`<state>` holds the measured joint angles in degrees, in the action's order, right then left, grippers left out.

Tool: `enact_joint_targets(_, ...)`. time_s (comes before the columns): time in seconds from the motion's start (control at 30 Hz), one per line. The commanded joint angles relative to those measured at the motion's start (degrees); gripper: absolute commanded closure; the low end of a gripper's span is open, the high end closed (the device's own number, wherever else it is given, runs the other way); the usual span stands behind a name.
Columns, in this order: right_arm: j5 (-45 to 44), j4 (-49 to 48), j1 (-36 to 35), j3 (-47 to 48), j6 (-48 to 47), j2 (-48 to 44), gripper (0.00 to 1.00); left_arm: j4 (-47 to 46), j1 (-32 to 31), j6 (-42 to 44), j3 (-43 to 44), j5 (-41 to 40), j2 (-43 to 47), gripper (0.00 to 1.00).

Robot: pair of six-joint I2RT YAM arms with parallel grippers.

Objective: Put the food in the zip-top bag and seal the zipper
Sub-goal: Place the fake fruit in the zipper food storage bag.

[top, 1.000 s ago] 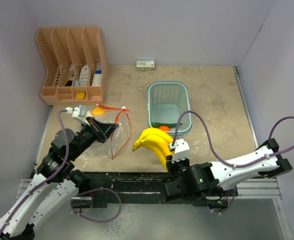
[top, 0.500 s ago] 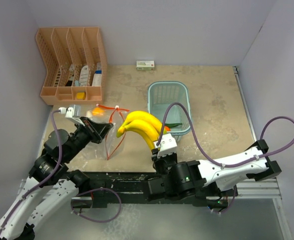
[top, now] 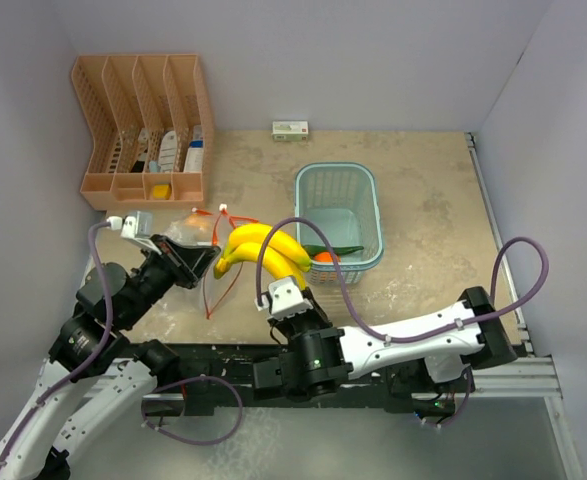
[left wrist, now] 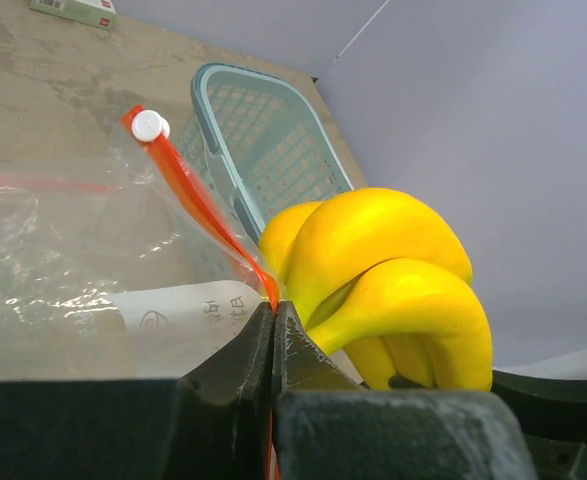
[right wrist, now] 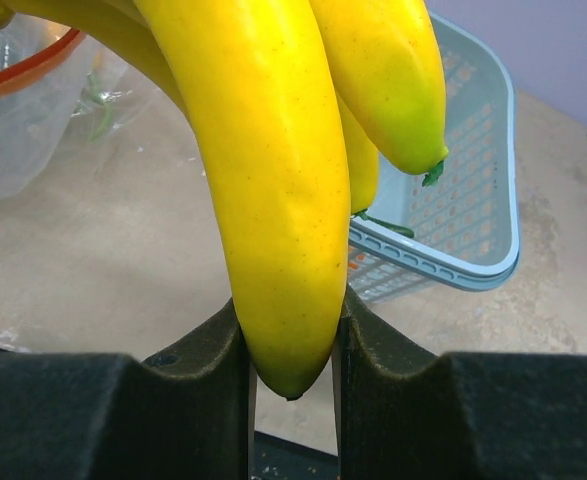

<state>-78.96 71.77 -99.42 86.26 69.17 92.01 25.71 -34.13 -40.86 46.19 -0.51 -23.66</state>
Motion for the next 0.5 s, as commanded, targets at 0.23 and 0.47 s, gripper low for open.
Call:
enact_joint_targets(0.23,-7.4,3.9,0.3,2.3,-4.8,6.1,1.0,-3.2,0.0,2.8,8.3,2.2,-4.6,1.0)
enact_joint_targets(0.47,-10.9,3.9,-1.0,4.4,-5.4,7.8,1.0,-8.2,-0.1,2.4,5.9,4.0,-7.4,1.0)
